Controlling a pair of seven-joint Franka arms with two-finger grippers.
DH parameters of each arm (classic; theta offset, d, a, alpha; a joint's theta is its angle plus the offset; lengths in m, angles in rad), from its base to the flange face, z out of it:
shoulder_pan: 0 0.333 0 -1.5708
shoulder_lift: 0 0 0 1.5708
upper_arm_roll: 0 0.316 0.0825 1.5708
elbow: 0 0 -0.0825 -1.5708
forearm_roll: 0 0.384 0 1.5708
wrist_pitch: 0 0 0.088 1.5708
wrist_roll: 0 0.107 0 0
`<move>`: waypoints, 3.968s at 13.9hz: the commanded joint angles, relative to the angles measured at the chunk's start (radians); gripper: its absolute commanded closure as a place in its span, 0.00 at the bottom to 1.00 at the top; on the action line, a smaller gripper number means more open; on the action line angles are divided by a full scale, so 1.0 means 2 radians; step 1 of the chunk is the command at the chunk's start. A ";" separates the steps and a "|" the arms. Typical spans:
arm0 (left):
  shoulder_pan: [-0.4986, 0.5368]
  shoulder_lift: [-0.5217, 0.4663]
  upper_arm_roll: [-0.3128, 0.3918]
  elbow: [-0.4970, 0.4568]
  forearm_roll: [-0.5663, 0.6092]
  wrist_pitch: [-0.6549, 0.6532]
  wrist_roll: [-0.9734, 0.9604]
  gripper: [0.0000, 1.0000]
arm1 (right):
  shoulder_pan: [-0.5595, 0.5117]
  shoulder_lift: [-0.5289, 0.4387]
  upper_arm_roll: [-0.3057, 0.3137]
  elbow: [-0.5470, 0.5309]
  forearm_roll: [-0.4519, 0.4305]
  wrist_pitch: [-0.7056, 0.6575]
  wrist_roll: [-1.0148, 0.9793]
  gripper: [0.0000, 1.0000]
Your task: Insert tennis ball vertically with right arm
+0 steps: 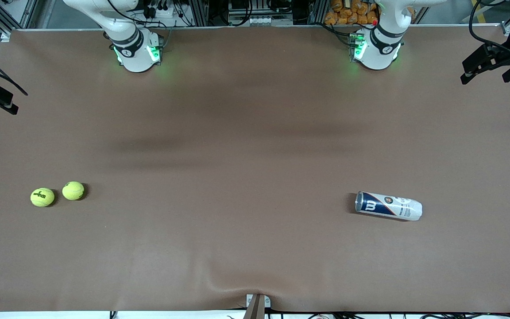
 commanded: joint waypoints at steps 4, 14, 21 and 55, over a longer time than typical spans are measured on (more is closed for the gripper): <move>0.000 -0.005 -0.003 0.002 -0.010 0.005 -0.005 0.00 | 0.002 0.005 -0.002 0.012 0.001 -0.008 -0.006 0.00; -0.004 0.038 -0.003 0.019 -0.006 0.005 0.001 0.00 | 0.000 0.005 -0.002 0.011 0.001 -0.012 -0.007 0.00; -0.006 0.113 -0.003 0.051 -0.001 0.004 0.002 0.00 | -0.001 0.004 -0.003 0.008 0.000 -0.014 -0.007 0.00; -0.135 0.501 -0.012 0.148 0.343 0.193 0.409 0.00 | -0.059 0.244 0.000 -0.261 0.019 0.600 -0.098 0.00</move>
